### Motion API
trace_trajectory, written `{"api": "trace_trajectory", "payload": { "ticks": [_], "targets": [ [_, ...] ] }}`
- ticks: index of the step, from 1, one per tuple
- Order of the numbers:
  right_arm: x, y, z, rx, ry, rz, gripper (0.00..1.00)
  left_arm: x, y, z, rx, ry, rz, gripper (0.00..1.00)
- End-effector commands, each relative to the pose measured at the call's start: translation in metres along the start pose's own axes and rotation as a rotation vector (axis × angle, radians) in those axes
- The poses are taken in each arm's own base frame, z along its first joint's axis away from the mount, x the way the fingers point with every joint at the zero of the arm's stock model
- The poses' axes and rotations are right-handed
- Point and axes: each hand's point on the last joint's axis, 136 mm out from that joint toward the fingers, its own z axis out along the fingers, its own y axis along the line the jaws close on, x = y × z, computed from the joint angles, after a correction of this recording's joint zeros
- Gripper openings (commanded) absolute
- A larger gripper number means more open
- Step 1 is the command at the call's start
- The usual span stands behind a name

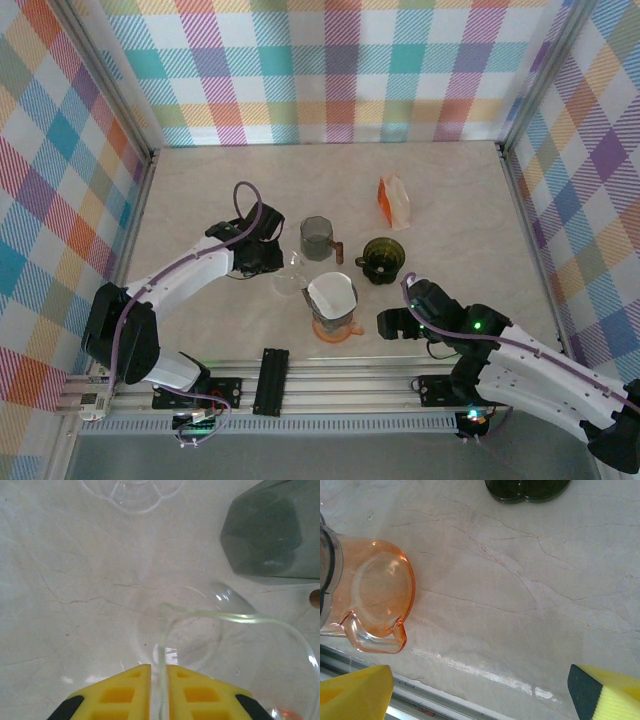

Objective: Place the coffee filter in the dripper

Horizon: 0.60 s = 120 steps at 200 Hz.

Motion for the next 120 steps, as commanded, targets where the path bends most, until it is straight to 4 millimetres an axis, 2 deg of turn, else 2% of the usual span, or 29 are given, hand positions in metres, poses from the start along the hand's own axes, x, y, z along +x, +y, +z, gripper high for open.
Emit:
{"api": "trace_trajectory", "payload": {
  "ticks": [1,54,85,120],
  "targets": [
    [-0.001,0.004,0.004,-0.027,-0.004,-0.004,0.91,0.015,0.023,-0.012,-0.075,0.049,0.006,0.13],
    [0.003,0.011,0.01,-0.075,-0.005,-0.03,0.91,0.033,0.052,-0.04,-0.131,0.028,-0.04,0.11],
    [0.005,0.034,0.013,-0.231,-0.032,-0.075,0.89,0.05,0.068,-0.045,-0.156,0.043,-0.069,0.1],
    [0.007,0.048,0.019,-0.316,-0.041,-0.099,0.88,0.064,0.083,-0.047,-0.175,0.063,-0.102,0.09]
  ]
}}
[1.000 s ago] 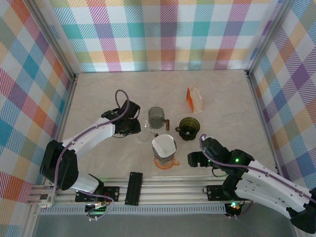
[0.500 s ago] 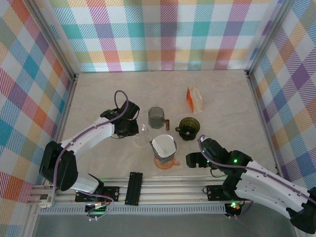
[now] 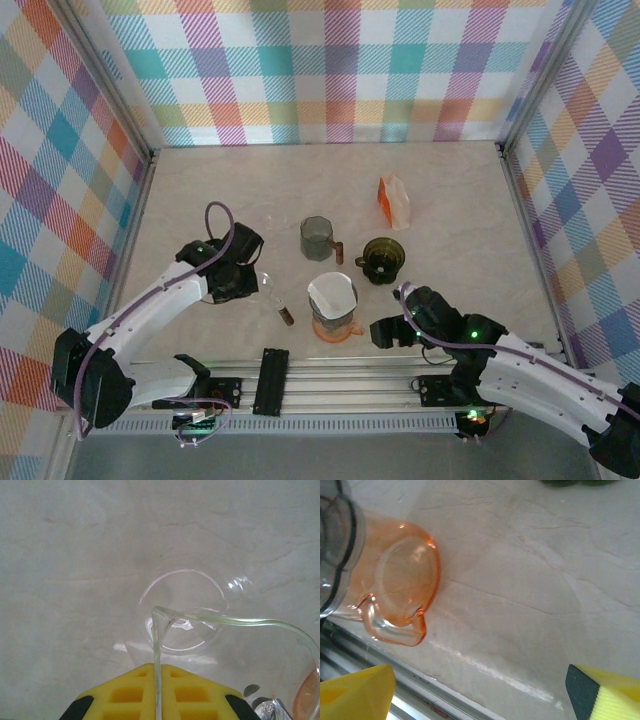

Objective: Place the coffee filter in the dripper

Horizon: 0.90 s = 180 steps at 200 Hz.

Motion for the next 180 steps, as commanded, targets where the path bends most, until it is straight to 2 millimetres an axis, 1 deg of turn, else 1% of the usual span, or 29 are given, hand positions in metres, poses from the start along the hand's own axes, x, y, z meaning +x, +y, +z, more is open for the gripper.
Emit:
{"api": "trace_trajectory", "payload": {
  "ticks": [1,17,46,60,73,114,146,159,167,180],
  "targets": [
    [-0.011,0.024,0.004,-0.124,-0.042,-0.045,0.88,0.009,0.017,-0.003,-0.035,0.013,-0.051,0.09],
    [-0.012,0.028,0.009,-0.142,-0.04,-0.055,0.87,0.014,0.024,-0.004,-0.049,0.017,-0.063,0.08],
    [-0.008,0.03,0.018,-0.145,-0.011,-0.073,0.84,0.023,0.037,-0.004,-0.079,0.025,-0.08,0.08],
    [-0.006,0.031,0.019,-0.144,-0.009,-0.081,0.83,0.026,0.041,-0.004,-0.08,0.023,-0.092,0.1],
    [-0.005,0.029,0.02,-0.138,-0.011,-0.082,0.83,0.026,0.041,-0.006,-0.068,0.012,-0.101,0.13],
    [0.0,0.026,0.021,-0.131,0.003,-0.085,0.83,0.029,0.044,-0.004,-0.083,0.025,-0.125,0.31],
    [0.003,0.026,0.021,-0.134,0.012,-0.091,0.82,0.03,0.046,-0.006,-0.085,0.025,-0.156,0.38],
    [0.006,0.027,0.022,-0.142,0.015,-0.095,0.83,0.026,0.044,-0.013,-0.061,0.003,-0.171,0.44],
    [0.007,0.029,0.022,-0.154,0.016,-0.097,0.82,0.021,0.041,-0.02,-0.038,-0.023,-0.179,0.48],
    [0.008,0.031,0.023,-0.169,0.017,-0.101,0.82,0.009,0.035,-0.035,0.008,-0.075,-0.193,0.58]
  ]
}}
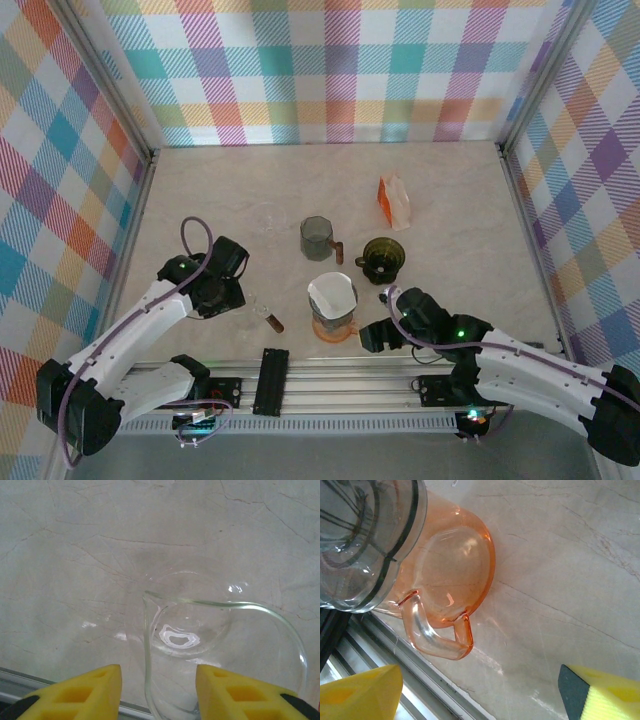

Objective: Place the coffee filter in the dripper

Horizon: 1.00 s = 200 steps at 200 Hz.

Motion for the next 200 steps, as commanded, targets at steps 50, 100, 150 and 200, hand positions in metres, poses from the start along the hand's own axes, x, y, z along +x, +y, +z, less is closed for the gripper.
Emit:
{"api": "trace_trajectory", "payload": {
  "ticks": [50,100,150,200],
  "targets": [
    [-0.002,0.026,0.011,-0.112,-0.009,-0.092,0.84,-0.056,-0.04,-0.075,0.249,-0.22,-0.063,0.87],
    [-0.016,0.029,0.026,-0.097,-0.032,-0.155,0.8,-0.054,-0.048,-0.065,0.274,-0.202,-0.057,0.9],
    [-0.022,0.027,0.042,-0.083,-0.058,-0.199,0.76,-0.053,-0.05,-0.065,0.296,-0.204,-0.064,0.91],
    [-0.034,0.031,0.051,-0.077,-0.088,-0.238,0.72,-0.055,-0.049,-0.069,0.288,-0.215,-0.06,0.91]
  ]
}}
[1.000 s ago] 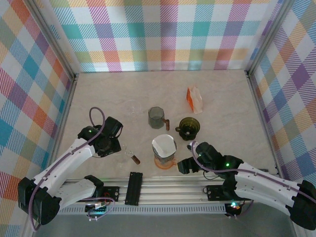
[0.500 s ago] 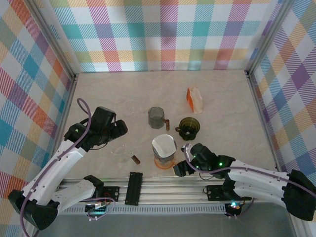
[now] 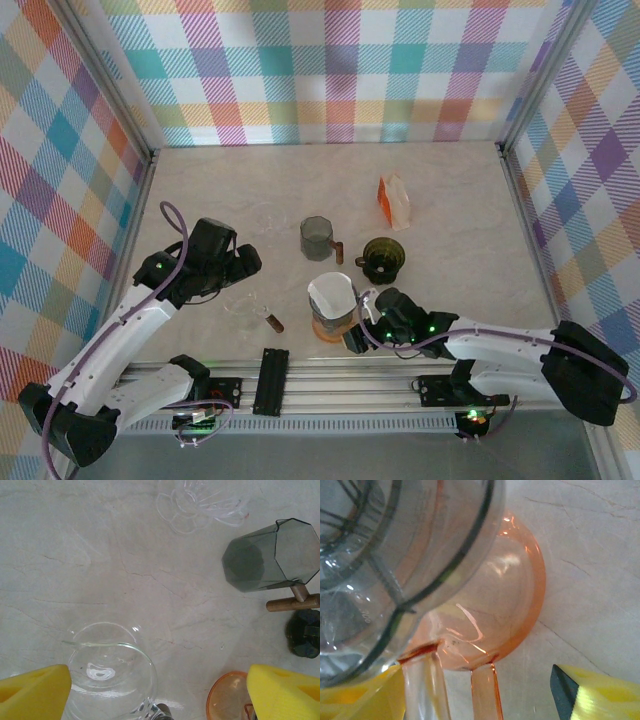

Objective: Place the coffee filter in the dripper

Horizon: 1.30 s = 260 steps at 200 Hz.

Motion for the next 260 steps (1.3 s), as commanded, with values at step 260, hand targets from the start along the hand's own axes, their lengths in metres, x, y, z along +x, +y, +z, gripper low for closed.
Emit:
{"api": "trace_trajectory", "payload": {
  "ticks": [260],
  "targets": [
    [-0.157,0.018,0.128,-0.082,-0.136,-0.194,0.65,-0.019,0.008,-0.056,0.15,-0.21,-0.009,0.91]
  ]
}}
